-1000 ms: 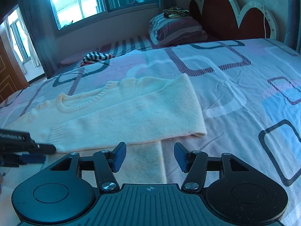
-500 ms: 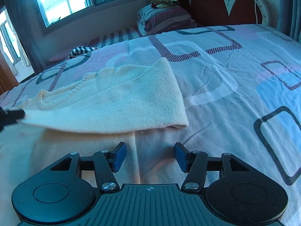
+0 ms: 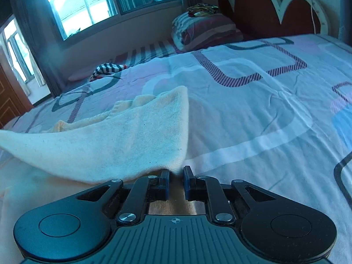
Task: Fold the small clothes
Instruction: 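Carry the held sleeve across the sweater body with the right gripper, then open, then move the left gripper over to the other sleeve's cuff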
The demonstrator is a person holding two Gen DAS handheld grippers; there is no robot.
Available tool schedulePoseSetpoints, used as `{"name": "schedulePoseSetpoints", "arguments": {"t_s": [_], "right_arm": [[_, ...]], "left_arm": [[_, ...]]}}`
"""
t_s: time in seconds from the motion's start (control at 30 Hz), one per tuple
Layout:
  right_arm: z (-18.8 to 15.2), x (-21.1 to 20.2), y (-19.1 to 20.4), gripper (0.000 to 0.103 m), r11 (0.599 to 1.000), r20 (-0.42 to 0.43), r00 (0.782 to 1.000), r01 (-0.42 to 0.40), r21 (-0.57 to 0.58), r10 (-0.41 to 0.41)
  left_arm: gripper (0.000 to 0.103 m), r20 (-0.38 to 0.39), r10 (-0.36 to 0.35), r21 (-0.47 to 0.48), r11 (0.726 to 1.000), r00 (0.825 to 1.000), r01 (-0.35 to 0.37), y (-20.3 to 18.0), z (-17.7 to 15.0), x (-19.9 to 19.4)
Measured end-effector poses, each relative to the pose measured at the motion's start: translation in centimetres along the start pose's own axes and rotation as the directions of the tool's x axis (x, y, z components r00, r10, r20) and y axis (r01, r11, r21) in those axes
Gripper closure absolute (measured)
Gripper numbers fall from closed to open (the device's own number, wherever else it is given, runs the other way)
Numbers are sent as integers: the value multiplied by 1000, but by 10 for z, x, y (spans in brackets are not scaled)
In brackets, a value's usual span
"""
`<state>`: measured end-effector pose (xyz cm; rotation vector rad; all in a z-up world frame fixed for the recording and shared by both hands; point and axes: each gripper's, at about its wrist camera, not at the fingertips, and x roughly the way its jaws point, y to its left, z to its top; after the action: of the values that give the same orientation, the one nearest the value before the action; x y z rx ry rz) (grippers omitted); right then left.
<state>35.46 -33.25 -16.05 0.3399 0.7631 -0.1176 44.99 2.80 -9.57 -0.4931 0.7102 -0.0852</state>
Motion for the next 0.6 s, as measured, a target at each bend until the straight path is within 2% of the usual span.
{"name": "schedulePoseSetpoints", "arguments": {"t_s": [0.13, 0.3, 0.33, 0.37, 0.47, 0.5, 0.53, 0.6], "right_arm": [[-2, -3, -6, 96, 999, 13, 999, 37, 14, -37], [-7, -4, -9, 96, 997, -18, 997, 74, -14, -74], [-7, -6, -9, 95, 998, -27, 998, 60, -21, -60], [-7, -11, -10, 95, 999, -26, 999, 48, -18, -48], [-8, -29, -12, 93, 1000, -4, 1000, 14, -17, -14], [-6, -35, -13, 83, 1000, 10, 1000, 4, -16, -4], [-4, -38, -12, 57, 1000, 24, 1000, 0, -20, 1], [3, -38, -13, 25, 1000, 55, 999, 2, -21, 0]], "left_arm": [[101, -56, 58, 1, 998, 997, -58, 21, -14, 16], [100, -101, 118, 117, 987, 988, -105, 27, -34, 30], [94, -102, 134, 131, 984, 986, -120, 28, -34, 30], [82, -95, 158, 134, 980, 983, -144, 30, -36, 28], [69, -33, 199, 114, 974, 980, -194, 37, -37, 13], [67, -16, 205, 112, 973, 979, -202, 38, -37, 8], [63, -2, 200, 111, 974, 980, -199, 38, -37, 3], [57, 10, 179, 137, 974, 984, -179, 30, -36, -1]]}}
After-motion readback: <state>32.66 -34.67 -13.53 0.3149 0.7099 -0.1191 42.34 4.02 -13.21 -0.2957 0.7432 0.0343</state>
